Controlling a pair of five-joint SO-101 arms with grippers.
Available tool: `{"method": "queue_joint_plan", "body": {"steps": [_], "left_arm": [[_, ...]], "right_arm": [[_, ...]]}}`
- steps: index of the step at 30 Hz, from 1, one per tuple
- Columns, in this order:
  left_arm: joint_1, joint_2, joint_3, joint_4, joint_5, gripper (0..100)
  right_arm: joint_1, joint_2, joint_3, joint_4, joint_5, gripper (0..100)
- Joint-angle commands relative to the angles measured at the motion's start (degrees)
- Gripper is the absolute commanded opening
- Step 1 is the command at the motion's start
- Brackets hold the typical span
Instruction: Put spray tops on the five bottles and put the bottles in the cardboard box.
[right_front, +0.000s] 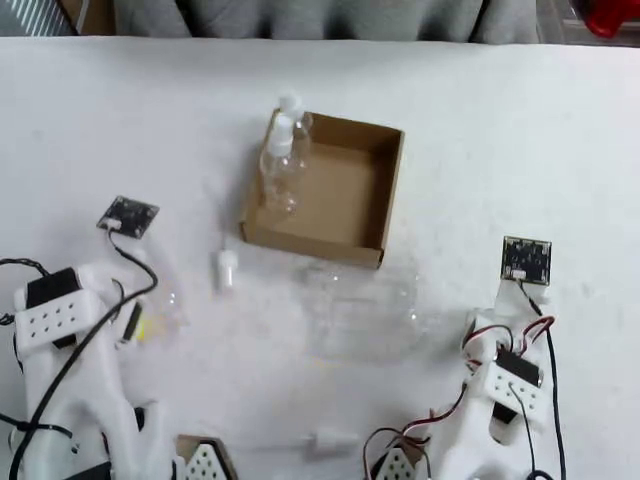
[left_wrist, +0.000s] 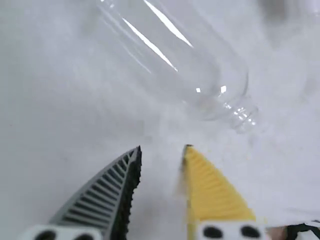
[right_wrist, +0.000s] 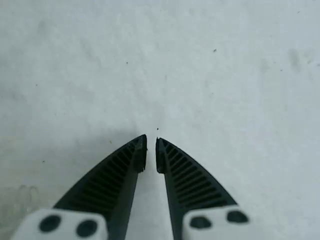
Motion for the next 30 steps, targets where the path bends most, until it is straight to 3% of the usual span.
{"method": "queue_joint_plan", "body": {"steps": [1, 9, 19, 25, 30], "left_arm": [[-0.5, 0.2, -3.2, -1.8, -2.0, 5], [8.6, 0.3, 2.4, -2.4, -2.3, 2], [18.0, 0.4, 8.6, -11.5, -1.8, 2], [19.3, 0.3, 10.2, -20.3, -1.6, 2], [21.0, 0.3, 10.2, -22.4, -1.6, 2]], "right_arm": [[-0.6, -0.7, -0.2, -0.9, 0.1, 1.8], [-0.6, -0.7, -0.2, -0.9, 0.1, 1.8], [-0.6, -0.7, -0.2, -0.9, 0.1, 1.8], [-0.6, -0.7, -0.2, -0.9, 0.1, 1.8], [-0.6, -0.7, -0.2, -0.9, 0.1, 1.8]]}}
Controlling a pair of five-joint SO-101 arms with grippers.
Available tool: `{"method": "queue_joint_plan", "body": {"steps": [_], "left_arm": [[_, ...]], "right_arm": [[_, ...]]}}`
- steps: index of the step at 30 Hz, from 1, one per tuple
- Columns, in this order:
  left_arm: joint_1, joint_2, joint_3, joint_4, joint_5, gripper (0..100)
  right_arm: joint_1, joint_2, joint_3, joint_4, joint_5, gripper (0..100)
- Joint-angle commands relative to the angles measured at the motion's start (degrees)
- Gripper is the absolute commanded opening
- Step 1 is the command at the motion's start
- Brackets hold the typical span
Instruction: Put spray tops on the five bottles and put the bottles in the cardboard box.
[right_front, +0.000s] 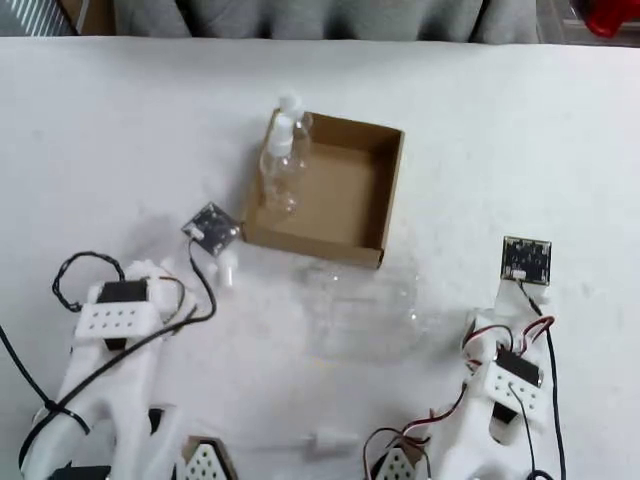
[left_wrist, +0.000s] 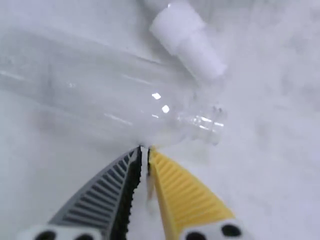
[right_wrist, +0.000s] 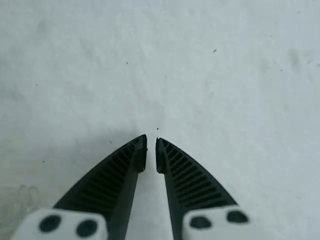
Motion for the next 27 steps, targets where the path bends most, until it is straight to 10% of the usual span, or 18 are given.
{"method": "queue_joint_plan", "body": {"steps": [1, 18, 27], "left_arm": [[2.6, 0.0, -0.4, -1.1, -0.1, 2], [-0.6, -0.7, -7.5, 0.6, -3.4, 18], [-1.8, -0.7, -8.7, 0.6, -30.9, 10]], "right_arm": [[-0.6, -0.7, -0.2, -0.9, 0.1, 1.8], [-0.6, -0.7, -0.2, -0.9, 0.1, 1.8], [-0.7, -0.7, -0.2, -0.9, 0.1, 1.8]]}}
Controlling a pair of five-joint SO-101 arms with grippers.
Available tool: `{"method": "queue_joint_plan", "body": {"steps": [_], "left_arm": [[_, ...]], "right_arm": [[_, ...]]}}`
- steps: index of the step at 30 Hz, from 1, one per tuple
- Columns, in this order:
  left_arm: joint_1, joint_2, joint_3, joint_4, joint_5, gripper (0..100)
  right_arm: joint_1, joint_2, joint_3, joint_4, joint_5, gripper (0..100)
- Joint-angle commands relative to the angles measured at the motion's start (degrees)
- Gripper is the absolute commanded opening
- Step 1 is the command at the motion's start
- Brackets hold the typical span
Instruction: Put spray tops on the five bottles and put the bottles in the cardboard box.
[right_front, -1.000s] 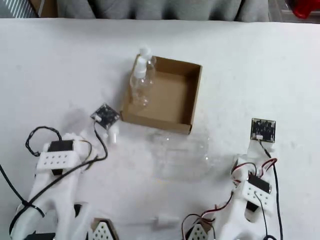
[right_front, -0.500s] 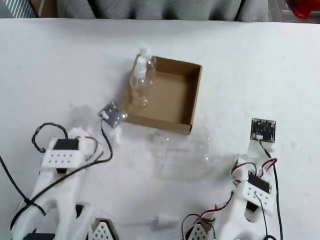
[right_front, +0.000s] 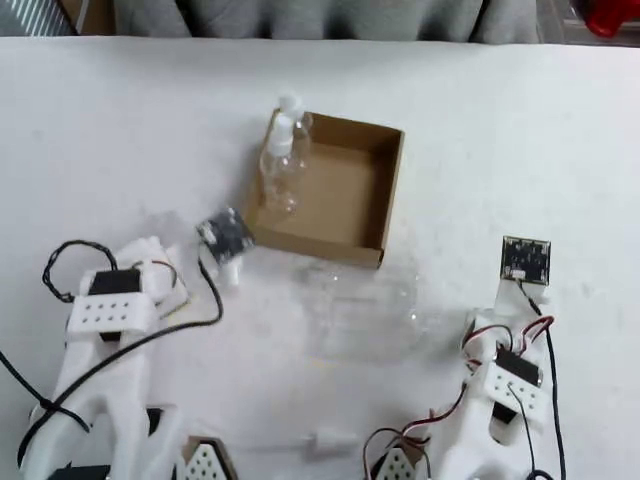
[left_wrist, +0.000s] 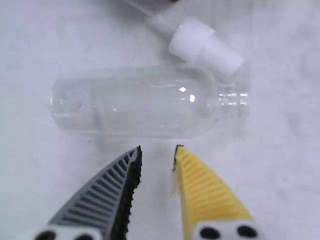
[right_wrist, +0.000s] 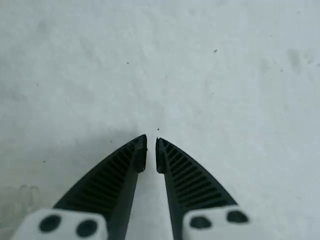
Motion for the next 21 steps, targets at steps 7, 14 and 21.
{"method": "queue_joint_plan", "body": {"steps": [7, 14, 21], "left_arm": [[-0.6, -0.6, -10.0, 3.7, -12.3, 29], [-0.6, -0.1, -13.6, 9.0, -41.4, 30], [3.1, 4.0, -14.2, -0.9, -42.7, 28]], "right_arm": [[-0.5, -0.7, -0.2, -0.9, 0.1, 1.8], [-0.5, -0.7, -0.2, -0.9, 0.1, 1.8], [-0.5, -0.7, -0.2, -0.9, 0.1, 1.8]]}}
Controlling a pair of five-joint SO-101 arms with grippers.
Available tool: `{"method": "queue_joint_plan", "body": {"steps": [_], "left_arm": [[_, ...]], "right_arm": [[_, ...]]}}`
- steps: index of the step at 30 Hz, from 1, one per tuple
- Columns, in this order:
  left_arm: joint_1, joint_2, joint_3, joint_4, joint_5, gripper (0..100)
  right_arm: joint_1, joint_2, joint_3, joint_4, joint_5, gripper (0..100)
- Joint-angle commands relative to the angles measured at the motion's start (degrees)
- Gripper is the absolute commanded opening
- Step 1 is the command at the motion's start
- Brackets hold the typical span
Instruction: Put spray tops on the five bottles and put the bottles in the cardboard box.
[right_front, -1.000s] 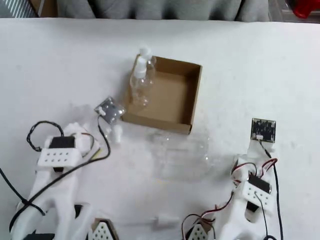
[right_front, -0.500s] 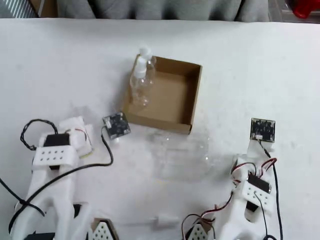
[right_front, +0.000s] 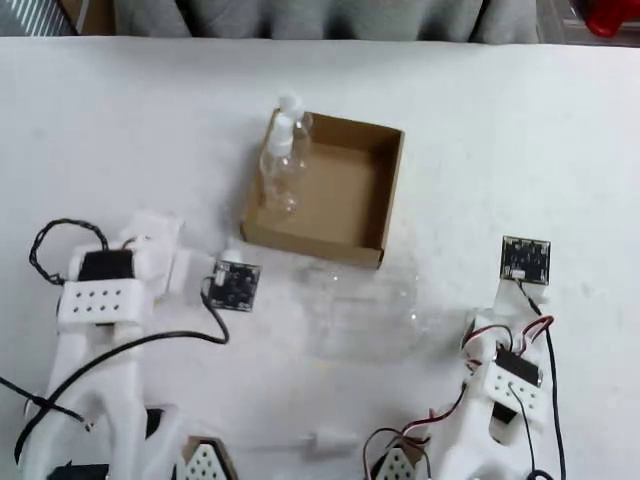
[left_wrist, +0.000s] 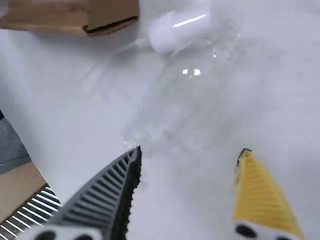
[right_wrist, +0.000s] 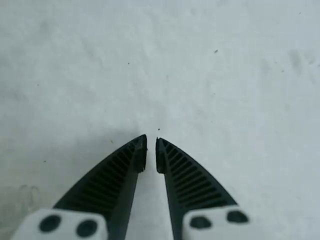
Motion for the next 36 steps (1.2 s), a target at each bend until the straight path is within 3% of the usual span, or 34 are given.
{"method": "queue_joint_plan", "body": {"steps": [1, 8, 28, 34, 36], "left_arm": [[2.5, 4.5, -4.0, -5.4, -0.9, 28], [5.1, 14.0, -4.0, -13.6, -0.6, 28], [6.2, 25.8, -4.9, -16.1, -0.4, 28], [3.2, 23.9, -4.8, -11.5, 4.0, 9], [1.2, 22.5, -4.7, -7.8, 5.6, 10]], "right_arm": [[-0.5, -0.7, -0.2, -0.9, 0.1, 1.8], [-0.5, -0.7, -0.2, -0.9, 0.1, 1.8], [-0.5, -0.7, -0.2, -0.9, 0.1, 1.8], [-0.5, -0.7, -0.2, -0.9, 0.1, 1.8], [-0.5, -0.7, -0.2, -0.9, 0.1, 1.8]]}}
